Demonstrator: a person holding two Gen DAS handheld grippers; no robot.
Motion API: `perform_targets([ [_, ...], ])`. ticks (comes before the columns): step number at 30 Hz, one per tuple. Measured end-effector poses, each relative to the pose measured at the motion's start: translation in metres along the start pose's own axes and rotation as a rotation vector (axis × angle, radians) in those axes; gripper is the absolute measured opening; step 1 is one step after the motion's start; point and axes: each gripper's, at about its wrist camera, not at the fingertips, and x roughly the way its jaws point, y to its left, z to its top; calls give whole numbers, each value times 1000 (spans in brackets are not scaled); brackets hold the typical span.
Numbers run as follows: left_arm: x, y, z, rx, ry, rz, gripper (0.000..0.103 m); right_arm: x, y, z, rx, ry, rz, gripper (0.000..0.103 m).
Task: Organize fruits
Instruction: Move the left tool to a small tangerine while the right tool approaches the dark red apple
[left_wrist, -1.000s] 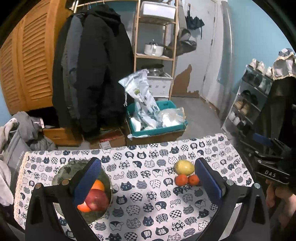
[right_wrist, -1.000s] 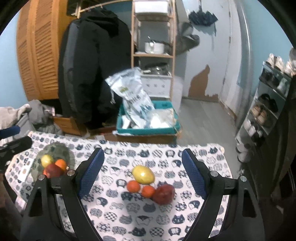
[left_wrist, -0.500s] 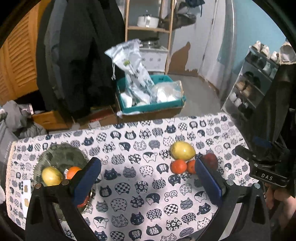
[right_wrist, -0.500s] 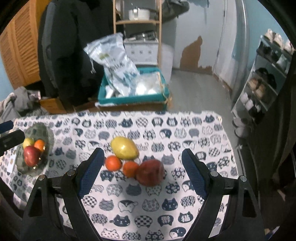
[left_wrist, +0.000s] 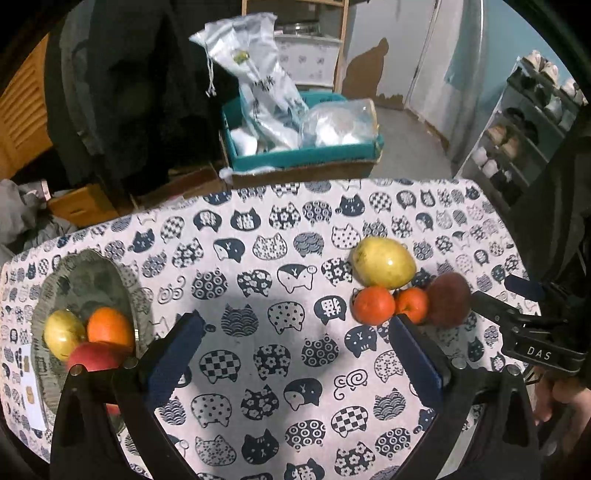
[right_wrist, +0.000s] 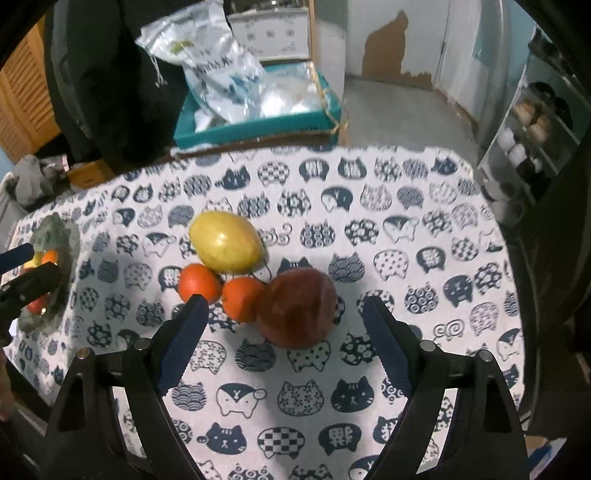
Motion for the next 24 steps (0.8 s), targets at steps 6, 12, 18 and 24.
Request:
perform_targets([
  [6,26,-5,-2,10,48,-3,102,28,-3,-5,-10,38,8,85],
  [12,46,-6,-5,12,81,-16,102,51,-6,-11,-8,77,30,85],
  [18,63,-11,-4,15,106,-41,102,69,-12,-14,11,117,58,82],
  [24,75,-23,0,26,123,-72,102,77,-16,-16,23,122,72,72],
])
